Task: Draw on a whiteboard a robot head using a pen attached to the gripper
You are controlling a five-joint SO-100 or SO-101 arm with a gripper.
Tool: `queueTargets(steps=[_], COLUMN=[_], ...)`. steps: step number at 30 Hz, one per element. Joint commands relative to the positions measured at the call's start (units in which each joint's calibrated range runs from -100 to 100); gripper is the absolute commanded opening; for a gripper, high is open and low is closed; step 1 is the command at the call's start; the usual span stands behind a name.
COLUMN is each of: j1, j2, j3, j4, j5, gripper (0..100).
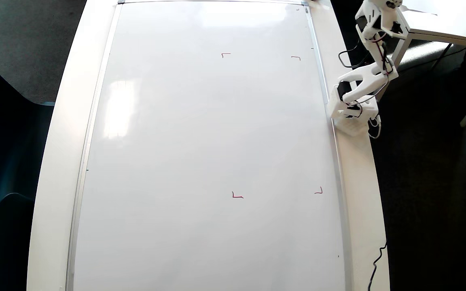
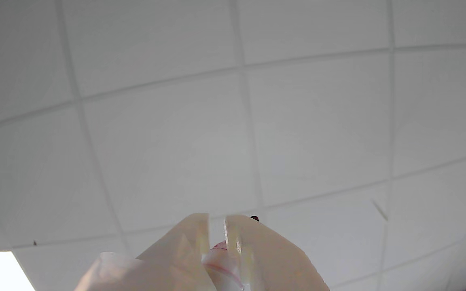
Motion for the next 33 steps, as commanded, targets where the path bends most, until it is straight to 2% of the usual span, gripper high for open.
queueTargets(steps=[1,12,15,17,18,22,23,26,27,31,32,33], j1=[0.39,0.39,0.46,0.54,0.76,0.32,0.17,-0.72,-0.94,-1.82,-2.63,-3.07], j2=[12.25,31.12,33.80,34.05,34.05,34.39,34.72,34.80,34.80,34.13,33.97,33.97], j3=[-12.00,-24.80,-24.80,-24.89,-24.89,-24.80,-24.53,-23.89,-23.89,-24.62,-24.89,-24.89], j4=[0.58,0.66,5.62,12.31,20.13,34.37,40.72,49.23,56.79,75.29,84.76,89.46], j5=[0.21,0.26,0.26,0.37,1.92,5.73,7.29,9.54,10.88,11.63,11.63,11.41], gripper=[1,1,1,1,1,1,1,1,1,1,1,1])
